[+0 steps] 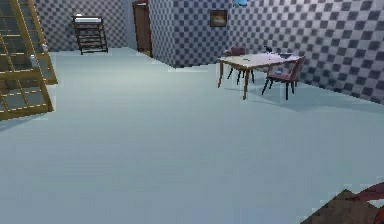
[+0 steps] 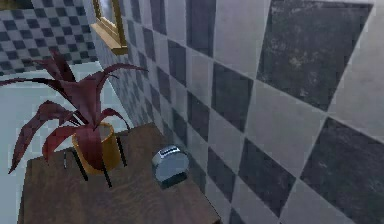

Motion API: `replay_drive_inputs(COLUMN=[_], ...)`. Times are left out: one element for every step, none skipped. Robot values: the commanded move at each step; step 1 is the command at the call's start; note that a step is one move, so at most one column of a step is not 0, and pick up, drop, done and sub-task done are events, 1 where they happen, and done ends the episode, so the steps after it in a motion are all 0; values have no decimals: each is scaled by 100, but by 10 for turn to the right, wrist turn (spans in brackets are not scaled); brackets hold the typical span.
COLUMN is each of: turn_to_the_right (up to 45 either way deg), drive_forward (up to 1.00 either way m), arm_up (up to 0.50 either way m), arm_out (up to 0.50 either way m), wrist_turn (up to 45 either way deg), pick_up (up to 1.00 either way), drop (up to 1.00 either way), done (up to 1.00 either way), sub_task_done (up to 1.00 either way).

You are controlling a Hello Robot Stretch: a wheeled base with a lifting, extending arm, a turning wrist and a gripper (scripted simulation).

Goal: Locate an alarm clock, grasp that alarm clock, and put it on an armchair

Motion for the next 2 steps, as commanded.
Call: replay_drive_inputs(turn_to_the_right=[0, 0], drive_forward=[0, 0], arm_up=[50, 26], arm_out=[0, 0], wrist_turn=[0, 0], pick_up=[0, 0], drop=[0, 0], done=[0, 0], sub_task_done=[0, 0])
